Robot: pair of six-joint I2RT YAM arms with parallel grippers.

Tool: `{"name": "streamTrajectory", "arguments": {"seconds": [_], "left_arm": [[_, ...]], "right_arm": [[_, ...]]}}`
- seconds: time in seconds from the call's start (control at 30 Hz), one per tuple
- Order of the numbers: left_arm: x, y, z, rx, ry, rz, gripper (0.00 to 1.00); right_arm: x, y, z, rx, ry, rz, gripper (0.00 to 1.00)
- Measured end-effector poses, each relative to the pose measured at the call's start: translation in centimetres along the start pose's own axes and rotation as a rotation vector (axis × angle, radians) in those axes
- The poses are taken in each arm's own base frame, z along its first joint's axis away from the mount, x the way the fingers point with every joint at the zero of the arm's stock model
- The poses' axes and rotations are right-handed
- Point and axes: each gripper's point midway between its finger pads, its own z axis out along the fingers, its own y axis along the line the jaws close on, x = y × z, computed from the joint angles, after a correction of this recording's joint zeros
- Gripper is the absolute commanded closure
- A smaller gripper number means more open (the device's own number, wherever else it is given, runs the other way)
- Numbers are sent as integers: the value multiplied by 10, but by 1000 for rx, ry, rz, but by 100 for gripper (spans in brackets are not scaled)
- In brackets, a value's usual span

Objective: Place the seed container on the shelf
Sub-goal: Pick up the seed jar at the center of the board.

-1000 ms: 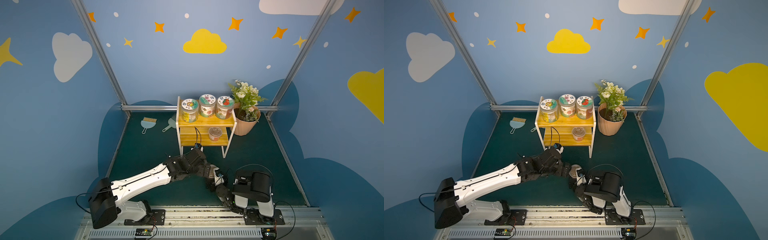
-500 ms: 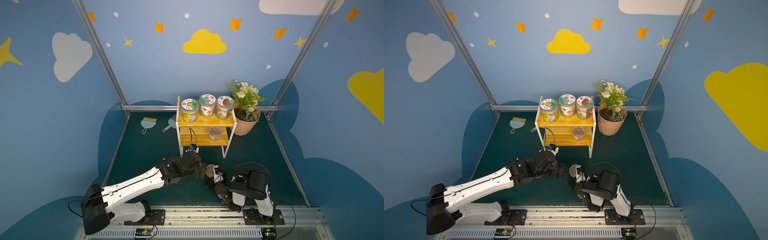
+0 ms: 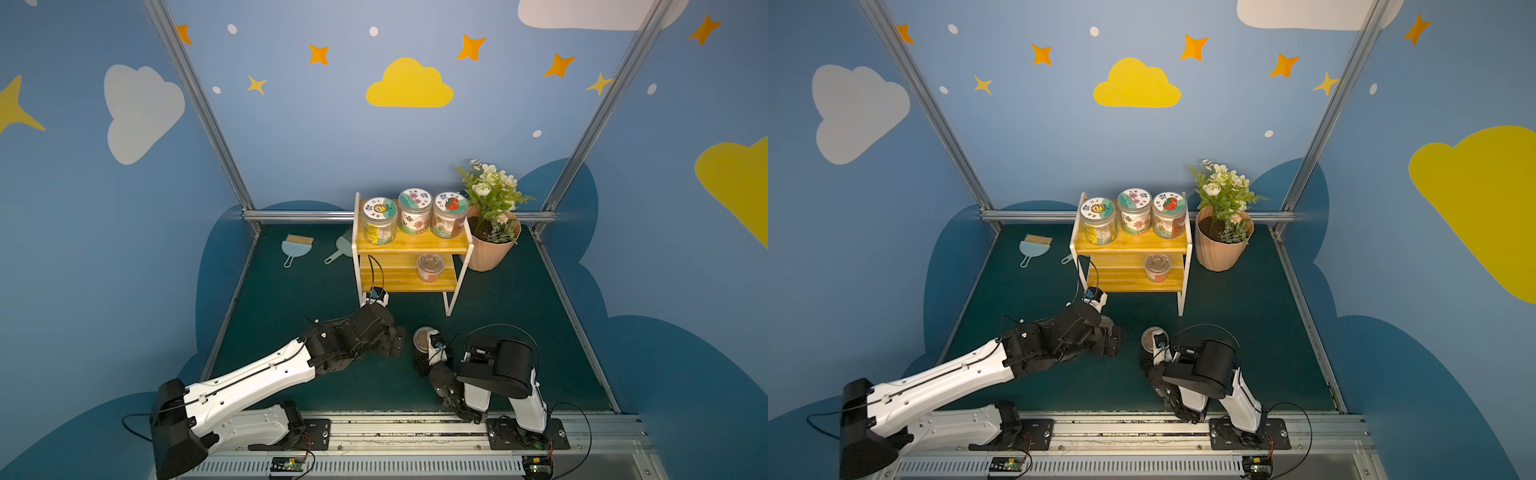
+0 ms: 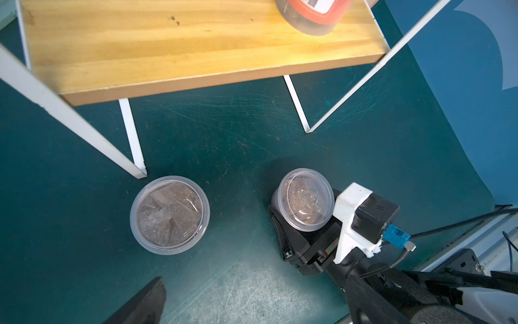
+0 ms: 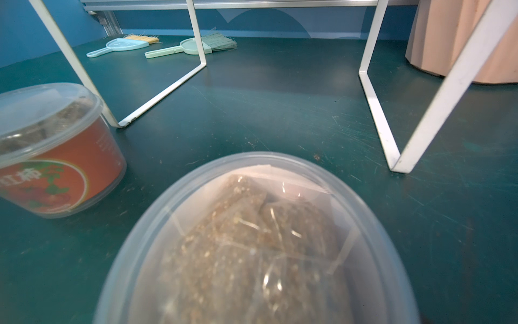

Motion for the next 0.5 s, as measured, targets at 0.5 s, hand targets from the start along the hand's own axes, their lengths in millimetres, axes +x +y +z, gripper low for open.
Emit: {"name": "streamTrajectory", "arguments": {"seconds": [0.5], "left_arm": [[-8,11,-18,-24,-57,-8,0]], "right_arm": [[1,7,-6,-20,8,-30,32]]}}
